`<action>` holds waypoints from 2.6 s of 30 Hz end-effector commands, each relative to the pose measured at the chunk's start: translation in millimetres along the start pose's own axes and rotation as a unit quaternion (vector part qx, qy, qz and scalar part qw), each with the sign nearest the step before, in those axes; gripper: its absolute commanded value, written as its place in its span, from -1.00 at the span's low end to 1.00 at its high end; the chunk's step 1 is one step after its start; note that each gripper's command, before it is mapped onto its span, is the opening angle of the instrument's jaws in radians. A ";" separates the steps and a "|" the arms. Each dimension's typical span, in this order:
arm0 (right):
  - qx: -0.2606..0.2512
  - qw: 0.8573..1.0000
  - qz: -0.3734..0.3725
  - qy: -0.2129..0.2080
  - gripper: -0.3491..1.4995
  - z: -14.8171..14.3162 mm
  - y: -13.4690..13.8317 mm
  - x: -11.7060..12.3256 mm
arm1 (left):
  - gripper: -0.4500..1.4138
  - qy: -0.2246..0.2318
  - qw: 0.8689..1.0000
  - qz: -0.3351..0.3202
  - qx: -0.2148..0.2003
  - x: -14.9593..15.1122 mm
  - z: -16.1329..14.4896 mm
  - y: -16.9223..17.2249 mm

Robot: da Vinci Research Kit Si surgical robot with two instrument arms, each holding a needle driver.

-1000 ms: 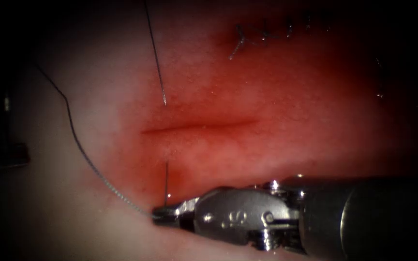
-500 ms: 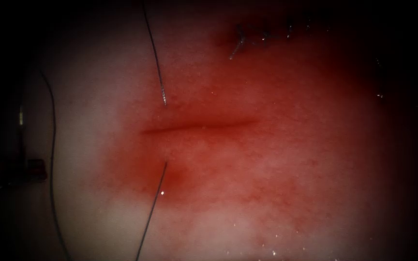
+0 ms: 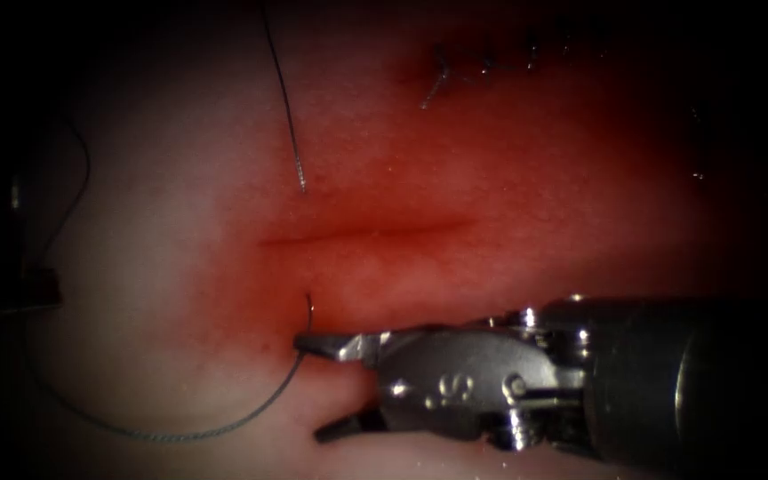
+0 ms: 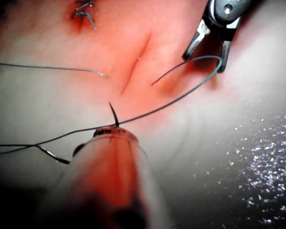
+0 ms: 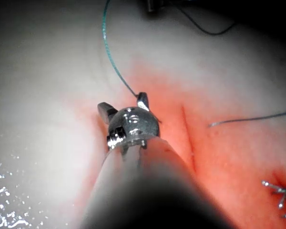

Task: Wound Closure

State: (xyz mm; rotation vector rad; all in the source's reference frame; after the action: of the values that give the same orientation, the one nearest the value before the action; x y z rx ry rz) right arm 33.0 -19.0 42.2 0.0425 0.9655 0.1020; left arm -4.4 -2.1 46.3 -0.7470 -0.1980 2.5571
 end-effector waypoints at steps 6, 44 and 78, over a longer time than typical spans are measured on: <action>-0.014 1.000 -0.012 0.003 0.65 3.0 2.6 -3.8 | -1.00 -0.004 1.000 0.005 0.009 0.3 1.8 0.7; 0.106 0.993 -0.023 -0.033 -1.00 0.8 -10.5 2.1 | -1.00 -0.012 1.000 0.010 -0.001 0.1 2.4 1.2; -0.027 1.000 0.005 0.015 0.83 1.3 1.2 -1.7 | -1.00 -0.016 1.000 0.016 -0.003 -0.1 2.6 1.2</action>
State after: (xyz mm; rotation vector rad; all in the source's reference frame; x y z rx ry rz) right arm 32.4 -17.9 43.7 -0.0030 0.9944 0.1391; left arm -5.6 -3.1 47.6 -0.7168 -0.2047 2.5999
